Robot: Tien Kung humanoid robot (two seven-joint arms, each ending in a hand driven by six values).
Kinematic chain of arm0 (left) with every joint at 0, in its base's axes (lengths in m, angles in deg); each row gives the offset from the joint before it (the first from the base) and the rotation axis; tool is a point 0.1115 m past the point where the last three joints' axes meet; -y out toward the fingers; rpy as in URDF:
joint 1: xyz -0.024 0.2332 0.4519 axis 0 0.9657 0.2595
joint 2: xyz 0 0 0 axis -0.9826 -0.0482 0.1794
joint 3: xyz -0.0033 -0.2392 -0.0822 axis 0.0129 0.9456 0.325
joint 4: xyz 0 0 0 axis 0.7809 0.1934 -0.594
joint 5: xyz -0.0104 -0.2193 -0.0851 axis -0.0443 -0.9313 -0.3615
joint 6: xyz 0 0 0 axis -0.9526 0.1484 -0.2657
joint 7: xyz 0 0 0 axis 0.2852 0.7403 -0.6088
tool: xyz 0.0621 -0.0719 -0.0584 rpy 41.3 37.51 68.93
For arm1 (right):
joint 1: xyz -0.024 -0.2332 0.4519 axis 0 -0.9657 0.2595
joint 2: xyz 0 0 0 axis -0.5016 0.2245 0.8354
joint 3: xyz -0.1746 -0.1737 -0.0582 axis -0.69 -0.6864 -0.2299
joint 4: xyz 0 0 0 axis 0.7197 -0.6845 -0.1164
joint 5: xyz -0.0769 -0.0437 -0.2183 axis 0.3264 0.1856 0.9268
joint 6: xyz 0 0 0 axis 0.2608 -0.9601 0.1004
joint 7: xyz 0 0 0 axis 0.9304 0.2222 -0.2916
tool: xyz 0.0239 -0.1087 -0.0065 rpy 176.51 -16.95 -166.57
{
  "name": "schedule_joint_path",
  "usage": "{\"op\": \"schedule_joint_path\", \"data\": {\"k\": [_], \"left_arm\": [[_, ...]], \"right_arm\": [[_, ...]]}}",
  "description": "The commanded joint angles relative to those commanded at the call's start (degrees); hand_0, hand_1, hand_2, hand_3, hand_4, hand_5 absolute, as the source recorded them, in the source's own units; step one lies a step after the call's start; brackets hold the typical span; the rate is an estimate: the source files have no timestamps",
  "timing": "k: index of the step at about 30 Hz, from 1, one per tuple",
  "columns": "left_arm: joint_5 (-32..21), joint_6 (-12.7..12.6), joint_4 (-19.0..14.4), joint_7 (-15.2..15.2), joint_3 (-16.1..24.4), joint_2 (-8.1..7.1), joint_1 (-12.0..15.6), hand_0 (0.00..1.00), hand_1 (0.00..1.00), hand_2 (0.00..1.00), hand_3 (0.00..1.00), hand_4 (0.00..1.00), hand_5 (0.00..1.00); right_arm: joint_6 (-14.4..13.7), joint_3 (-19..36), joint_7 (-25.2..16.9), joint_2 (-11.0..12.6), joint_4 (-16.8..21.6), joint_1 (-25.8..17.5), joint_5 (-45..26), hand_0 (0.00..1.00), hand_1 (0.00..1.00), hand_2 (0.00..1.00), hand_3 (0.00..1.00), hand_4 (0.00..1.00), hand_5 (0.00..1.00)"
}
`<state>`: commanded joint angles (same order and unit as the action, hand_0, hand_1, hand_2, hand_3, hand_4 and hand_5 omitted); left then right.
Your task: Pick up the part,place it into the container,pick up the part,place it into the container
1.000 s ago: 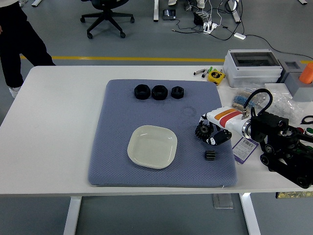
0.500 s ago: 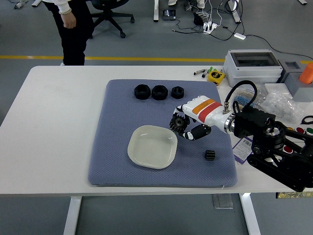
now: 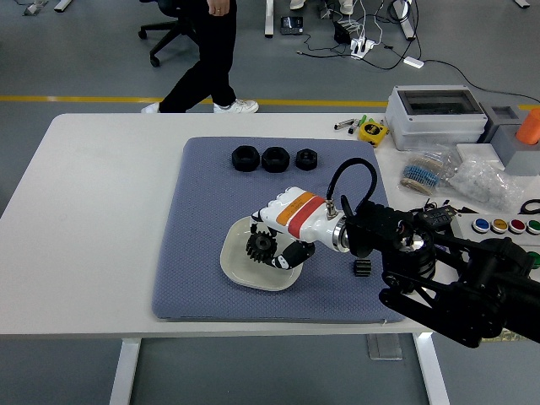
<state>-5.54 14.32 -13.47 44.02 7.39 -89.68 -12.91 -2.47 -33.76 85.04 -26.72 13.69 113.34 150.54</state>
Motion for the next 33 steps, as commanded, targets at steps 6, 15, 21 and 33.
{"op": "schedule_joint_path", "data": {"k": [6,15,21,33], "left_arm": [[0.20,-0.13,0.01,0.07,0.17,-0.07,0.04,0.525,0.565,0.565,0.644,0.677,0.648],[0.36,-0.11,0.07,0.10,0.27,-0.13,0.23,0.518,0.562,0.560,0.642,0.677,0.648],[0.55,-0.11,0.12,0.12,0.62,-0.09,0.44,0.516,0.561,0.559,0.643,0.678,0.649],[2.81,0.18,0.13,0.63,2.32,0.21,0.88,0.514,0.560,0.558,0.641,0.675,0.646]], "right_arm": [[2.54,0.14,0.62,0.05,-0.14,0.28,-0.19,0.634,0.690,0.859,0.998,0.998,0.549],[6.50,8.36,0.68,5.72,5.07,-3.10,0.74,0.686,0.718,0.877,0.998,0.998,0.549],[9.49,12.30,0.45,10.61,7.90,-5.75,0.40,0.679,0.700,0.816,0.877,0.998,0.491],[10.76,14.23,0.06,15.30,7.15,-12.36,-0.65,0.639,0.632,0.720,0.625,0.917,0.421]]}}
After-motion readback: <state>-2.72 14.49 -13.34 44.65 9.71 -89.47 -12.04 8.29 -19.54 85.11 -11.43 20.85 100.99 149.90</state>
